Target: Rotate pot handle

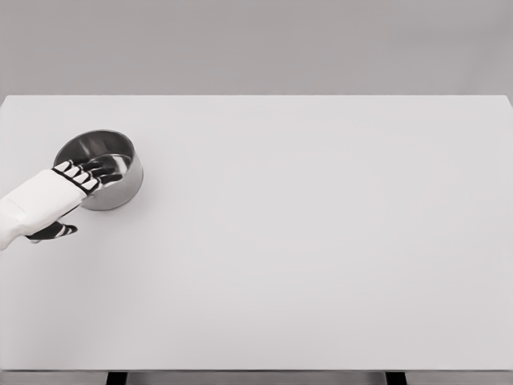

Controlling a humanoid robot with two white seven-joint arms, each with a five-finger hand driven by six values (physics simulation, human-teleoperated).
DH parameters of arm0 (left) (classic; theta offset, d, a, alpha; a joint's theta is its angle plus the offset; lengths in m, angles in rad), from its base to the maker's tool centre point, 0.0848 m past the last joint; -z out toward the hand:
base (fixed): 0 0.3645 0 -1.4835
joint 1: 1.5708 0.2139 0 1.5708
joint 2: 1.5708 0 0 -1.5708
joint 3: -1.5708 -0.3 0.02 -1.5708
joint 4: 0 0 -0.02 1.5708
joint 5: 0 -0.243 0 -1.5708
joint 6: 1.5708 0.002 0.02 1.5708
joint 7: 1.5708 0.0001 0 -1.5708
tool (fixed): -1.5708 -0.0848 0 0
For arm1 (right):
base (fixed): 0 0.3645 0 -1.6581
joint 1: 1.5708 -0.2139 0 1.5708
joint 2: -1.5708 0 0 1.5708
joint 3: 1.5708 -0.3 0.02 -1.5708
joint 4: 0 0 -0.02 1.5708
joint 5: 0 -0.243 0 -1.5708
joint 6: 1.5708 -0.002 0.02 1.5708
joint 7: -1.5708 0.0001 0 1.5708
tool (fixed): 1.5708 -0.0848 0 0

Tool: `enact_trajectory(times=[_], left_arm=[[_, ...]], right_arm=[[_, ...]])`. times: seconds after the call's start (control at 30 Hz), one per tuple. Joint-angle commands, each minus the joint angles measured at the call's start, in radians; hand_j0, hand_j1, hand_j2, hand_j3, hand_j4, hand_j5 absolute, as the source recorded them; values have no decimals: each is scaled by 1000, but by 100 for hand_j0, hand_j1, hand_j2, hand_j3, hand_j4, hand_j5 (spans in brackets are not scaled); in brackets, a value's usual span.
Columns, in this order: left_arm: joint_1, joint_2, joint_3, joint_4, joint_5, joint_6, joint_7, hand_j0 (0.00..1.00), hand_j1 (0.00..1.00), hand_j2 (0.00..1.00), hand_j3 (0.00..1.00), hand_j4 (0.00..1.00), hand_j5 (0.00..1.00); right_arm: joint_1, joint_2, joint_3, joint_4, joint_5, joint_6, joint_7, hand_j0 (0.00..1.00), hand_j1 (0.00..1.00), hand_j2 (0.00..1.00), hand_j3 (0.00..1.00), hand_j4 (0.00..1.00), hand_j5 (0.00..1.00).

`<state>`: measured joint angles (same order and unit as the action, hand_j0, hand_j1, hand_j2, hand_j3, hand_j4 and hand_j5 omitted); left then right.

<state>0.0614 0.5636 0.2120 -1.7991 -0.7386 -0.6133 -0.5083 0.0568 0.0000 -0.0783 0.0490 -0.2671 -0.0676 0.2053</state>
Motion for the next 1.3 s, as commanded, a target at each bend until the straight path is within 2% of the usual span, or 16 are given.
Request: enact_trajectory(times=[0.0,0.23,0.73,0.9,1.27], left_arm=[[0,2,3,0,4,2,1,100,100,100,100,100,100],[3,2,29,3,4,2,1,100,100,100,100,100,100],[3,2,38,6,2,2,-9,100,100,100,100,100,100],[5,1,64,6,2,2,-15,100,100,100,100,100,100],[3,10,67,18,1,2,-15,100,100,100,100,100,100]], right_arm=[[0,0,0,0,0,0,0,100,100,100,100,100,100],[0,0,0,0,0,0,0,100,100,100,100,100,100],[0,0,0,0,0,0,0,100,100,100,100,100,100],[0,0,0,0,0,-1,0,100,100,100,100,100,100],[0,0,0,0,0,-1,0,100,100,100,100,100,100]])
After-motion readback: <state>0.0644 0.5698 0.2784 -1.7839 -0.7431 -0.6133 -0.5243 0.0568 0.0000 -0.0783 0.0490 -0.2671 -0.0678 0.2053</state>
